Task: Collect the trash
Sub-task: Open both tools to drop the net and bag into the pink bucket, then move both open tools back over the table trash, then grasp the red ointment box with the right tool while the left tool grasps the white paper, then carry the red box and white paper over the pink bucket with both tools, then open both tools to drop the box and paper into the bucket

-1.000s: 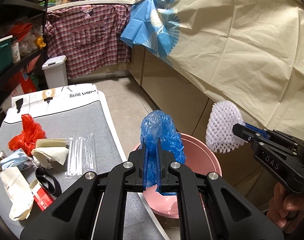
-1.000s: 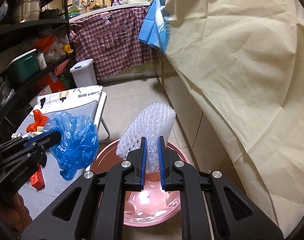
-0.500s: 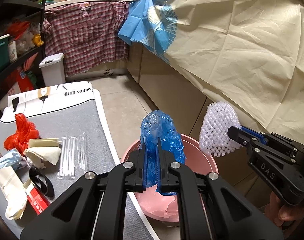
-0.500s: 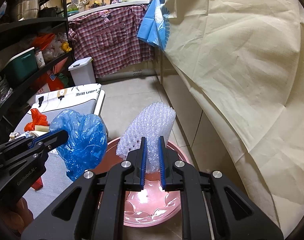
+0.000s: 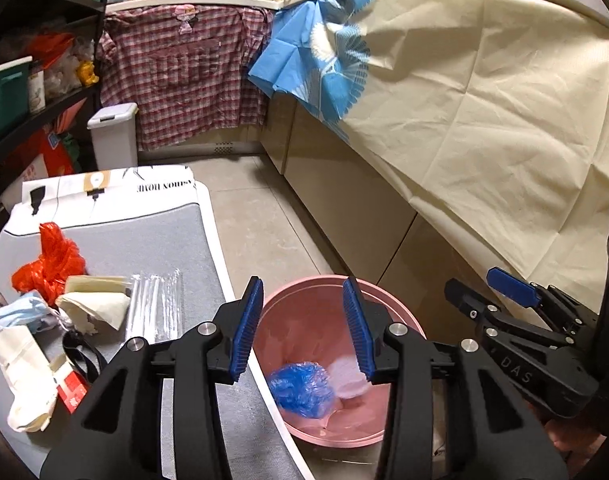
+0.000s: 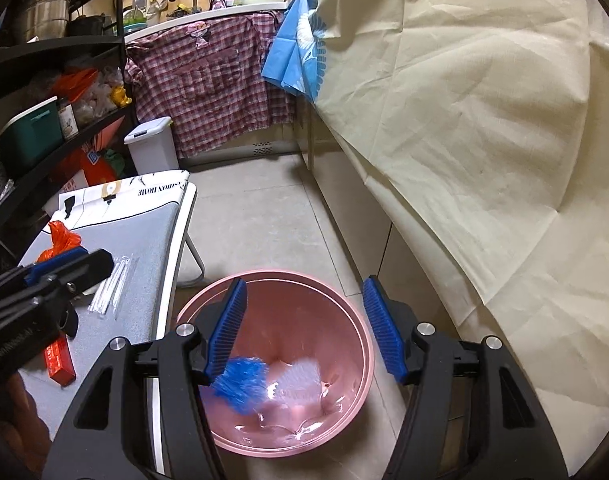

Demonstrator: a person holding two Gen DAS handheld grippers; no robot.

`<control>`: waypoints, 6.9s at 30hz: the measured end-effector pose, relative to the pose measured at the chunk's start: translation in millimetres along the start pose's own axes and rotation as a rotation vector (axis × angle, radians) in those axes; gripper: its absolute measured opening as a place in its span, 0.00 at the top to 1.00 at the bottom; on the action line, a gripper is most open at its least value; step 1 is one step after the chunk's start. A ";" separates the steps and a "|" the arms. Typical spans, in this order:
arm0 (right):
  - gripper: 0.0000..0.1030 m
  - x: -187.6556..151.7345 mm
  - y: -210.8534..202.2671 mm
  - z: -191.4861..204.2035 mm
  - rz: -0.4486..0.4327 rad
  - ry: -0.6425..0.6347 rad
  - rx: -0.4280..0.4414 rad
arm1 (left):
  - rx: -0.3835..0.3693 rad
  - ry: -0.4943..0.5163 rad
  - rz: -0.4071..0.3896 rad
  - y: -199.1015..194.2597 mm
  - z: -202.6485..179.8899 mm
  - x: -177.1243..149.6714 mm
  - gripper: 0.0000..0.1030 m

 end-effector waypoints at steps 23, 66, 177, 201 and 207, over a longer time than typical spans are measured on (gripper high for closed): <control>0.49 12.6 -40.8 32.8 -0.122 0.014 0.066 | 0.091 -0.038 -0.073 -74.7 74.6 14.6 0.61; 0.49 -104.3 6.5 263.6 0.171 -0.180 0.518 | 0.315 -0.210 0.042 -92.9 296.1 -55.9 0.65; 0.66 -6.7 -34.6 34.1 0.022 -0.046 0.209 | 0.016 0.037 -0.013 -53.9 51.4 13.3 1.00; 0.57 -12.0 -14.9 39.5 0.070 -0.077 0.231 | -0.094 0.082 0.046 -9.9 -0.6 -6.5 0.93; 0.57 -11.0 -16.8 39.1 0.057 -0.073 0.228 | -0.090 0.083 0.035 -17.1 4.1 -3.5 0.93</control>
Point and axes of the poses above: each gripper's, at about its wrist camera, not at the fingertips, and y roughly the way its jaws point, z to its left, x to its top, the point moved 2 cm from there along y, roughly the way its jaws point, and after that the axes turned 13 degrees about -z, right-handed, at the moved point
